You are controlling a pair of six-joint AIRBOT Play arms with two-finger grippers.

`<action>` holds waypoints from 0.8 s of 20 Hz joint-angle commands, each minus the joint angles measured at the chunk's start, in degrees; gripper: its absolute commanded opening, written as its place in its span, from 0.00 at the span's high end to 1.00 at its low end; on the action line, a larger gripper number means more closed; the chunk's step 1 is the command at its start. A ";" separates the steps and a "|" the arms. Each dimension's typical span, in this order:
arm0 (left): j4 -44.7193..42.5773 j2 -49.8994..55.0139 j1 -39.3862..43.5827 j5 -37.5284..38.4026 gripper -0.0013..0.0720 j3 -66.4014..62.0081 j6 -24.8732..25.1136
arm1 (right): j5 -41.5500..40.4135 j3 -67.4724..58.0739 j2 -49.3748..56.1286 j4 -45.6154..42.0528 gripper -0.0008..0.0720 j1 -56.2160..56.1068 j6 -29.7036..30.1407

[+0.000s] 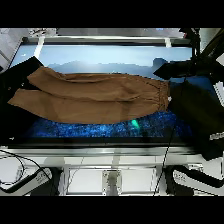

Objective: Fold the clothes and pants, and hang the long-sleeved shirts on hangers.

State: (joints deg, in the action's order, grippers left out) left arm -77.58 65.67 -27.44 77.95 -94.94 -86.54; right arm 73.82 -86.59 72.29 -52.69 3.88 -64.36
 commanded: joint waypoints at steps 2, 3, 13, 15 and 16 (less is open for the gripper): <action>-2.93 -4.31 -0.50 2.16 0.03 1.05 0.02 | 0.07 -0.07 -0.04 0.02 0.41 -0.04 -0.02; -5.51 -5.66 -0.52 2.51 0.03 2.71 0.00 | 0.04 -0.07 -0.04 0.00 0.41 -0.04 -0.02; -14.62 -12.09 -0.52 -0.66 0.03 33.99 0.00 | 12.94 4.42 0.70 -26.51 0.41 1.40 1.53; -15.04 -12.13 -0.52 -1.14 0.03 34.58 0.00 | 10.49 13.05 0.57 -22.67 0.41 7.45 4.02; -15.43 -12.24 -0.55 -1.25 0.03 34.58 0.02 | 7.43 18.36 0.57 -18.14 0.41 11.02 7.26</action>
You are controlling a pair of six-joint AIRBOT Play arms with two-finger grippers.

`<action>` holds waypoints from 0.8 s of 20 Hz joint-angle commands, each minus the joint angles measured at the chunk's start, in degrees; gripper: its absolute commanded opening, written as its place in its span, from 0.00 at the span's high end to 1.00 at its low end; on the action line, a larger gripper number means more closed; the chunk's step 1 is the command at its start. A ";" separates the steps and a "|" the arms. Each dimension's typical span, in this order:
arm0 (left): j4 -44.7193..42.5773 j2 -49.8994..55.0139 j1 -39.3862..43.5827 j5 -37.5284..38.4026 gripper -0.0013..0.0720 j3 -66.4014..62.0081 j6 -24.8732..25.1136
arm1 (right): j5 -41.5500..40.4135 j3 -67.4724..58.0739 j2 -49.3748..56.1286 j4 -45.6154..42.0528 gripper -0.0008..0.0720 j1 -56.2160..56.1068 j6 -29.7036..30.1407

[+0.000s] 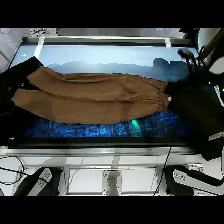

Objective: Fold the clothes and pants, and hang the long-sleeved shirts on hangers.

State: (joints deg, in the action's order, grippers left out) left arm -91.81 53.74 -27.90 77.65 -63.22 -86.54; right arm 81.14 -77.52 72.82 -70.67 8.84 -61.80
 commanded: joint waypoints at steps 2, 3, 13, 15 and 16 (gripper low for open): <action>-3.10 -0.39 -0.09 -0.96 0.04 2.86 0.00 | -9.94 17.55 0.24 5.38 0.41 11.52 8.98; -3.56 -0.39 -0.09 -1.44 0.03 2.86 -0.02 | -15.17 19.74 0.57 7.85 0.41 13.31 9.01; -3.56 -0.39 -0.07 -2.80 0.03 2.86 -1.16 | -18.21 20.87 11.98 24.37 0.41 14.45 22.62; -3.56 -0.39 -0.07 -2.82 0.03 2.86 -1.16 | -18.34 20.87 13.05 24.15 0.41 14.45 23.91; -3.56 -0.39 -0.07 -2.82 0.03 2.86 -1.16 | -18.88 20.87 13.22 24.17 0.41 14.45 24.04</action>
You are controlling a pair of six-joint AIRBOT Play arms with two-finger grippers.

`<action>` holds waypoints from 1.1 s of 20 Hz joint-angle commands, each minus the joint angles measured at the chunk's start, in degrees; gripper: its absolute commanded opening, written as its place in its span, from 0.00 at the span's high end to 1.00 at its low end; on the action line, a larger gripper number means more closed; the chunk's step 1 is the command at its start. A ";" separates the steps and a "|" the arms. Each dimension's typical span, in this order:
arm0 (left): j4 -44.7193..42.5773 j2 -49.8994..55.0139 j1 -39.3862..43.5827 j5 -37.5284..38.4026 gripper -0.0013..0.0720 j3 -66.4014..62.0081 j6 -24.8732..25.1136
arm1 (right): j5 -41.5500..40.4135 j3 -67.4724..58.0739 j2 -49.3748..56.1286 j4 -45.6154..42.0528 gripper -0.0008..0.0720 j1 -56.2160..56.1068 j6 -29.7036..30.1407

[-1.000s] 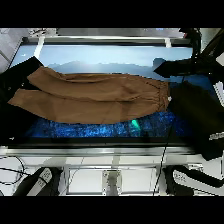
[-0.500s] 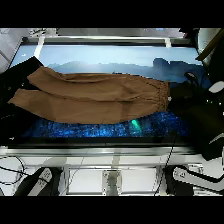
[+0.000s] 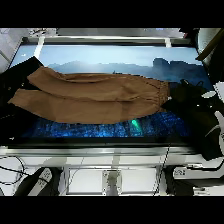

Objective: Fold the clothes and pants, and hang the long-sleeved shirts on hangers.

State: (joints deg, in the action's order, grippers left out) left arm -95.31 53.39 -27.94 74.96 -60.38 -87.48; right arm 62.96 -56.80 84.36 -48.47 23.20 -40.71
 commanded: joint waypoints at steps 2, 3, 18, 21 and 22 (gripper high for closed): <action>-0.07 -0.04 -0.02 -0.13 0.03 0.02 -0.22 | -1.29 0.15 1.70 2.12 0.41 0.09 2.95; -0.07 -0.04 -0.02 -0.13 0.03 0.02 -0.22 | -1.14 0.13 1.68 2.12 0.41 0.09 2.95; -0.07 0.22 -0.02 -0.20 0.03 0.02 -1.97 | 4.13 -5.86 3.43 -1.66 0.41 3.91 4.55; -0.07 0.22 -0.02 -0.22 0.04 0.02 -2.14 | 2.64 -4.83 4.92 3.10 0.41 3.89 8.17; -0.07 0.22 -0.02 -0.22 0.03 0.02 -2.14 | 2.34 -4.52 5.53 3.96 0.41 3.89 8.90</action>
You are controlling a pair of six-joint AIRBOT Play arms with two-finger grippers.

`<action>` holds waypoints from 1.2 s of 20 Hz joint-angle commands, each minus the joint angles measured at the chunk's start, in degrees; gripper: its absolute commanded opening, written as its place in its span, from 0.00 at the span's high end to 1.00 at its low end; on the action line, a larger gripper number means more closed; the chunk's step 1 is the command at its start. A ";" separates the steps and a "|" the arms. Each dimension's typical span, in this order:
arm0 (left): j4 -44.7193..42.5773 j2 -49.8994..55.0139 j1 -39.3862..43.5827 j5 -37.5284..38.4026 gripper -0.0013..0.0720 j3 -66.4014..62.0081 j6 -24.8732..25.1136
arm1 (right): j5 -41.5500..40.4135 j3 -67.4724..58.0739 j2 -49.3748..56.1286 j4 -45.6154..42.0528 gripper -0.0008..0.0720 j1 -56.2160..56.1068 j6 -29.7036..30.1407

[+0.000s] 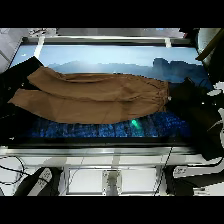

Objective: Fold the clothes and pants, and hang the long-sleeved shirts on hangers.

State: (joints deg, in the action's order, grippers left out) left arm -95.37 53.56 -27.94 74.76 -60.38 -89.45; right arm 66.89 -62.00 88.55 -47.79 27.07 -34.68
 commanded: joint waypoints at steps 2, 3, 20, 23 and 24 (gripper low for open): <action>0.00 0.04 -0.02 0.00 0.03 0.02 -0.17 | -1.33 0.96 2.73 4.90 0.41 0.02 4.09; 0.00 0.04 -0.02 0.00 0.03 0.02 -0.17 | -0.37 0.96 3.39 6.03 0.41 -0.02 5.09; -0.02 -0.02 -0.02 -3.06 0.04 -0.37 -0.13 | 30.45 -15.32 -15.96 12.98 0.97 -0.33 -16.41; 0.00 -0.02 0.00 -4.04 0.04 -0.37 -0.13 | 28.06 -12.90 -18.49 -1.11 0.97 -0.31 -17.25; 0.00 -0.02 0.00 -4.00 0.04 -0.37 -0.13 | 25.92 -10.56 -18.25 -4.81 0.97 -0.31 -17.64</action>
State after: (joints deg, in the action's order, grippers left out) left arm -95.39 53.56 -27.94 71.88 -60.71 -89.60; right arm 95.33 -74.26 72.62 -42.17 26.76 -48.99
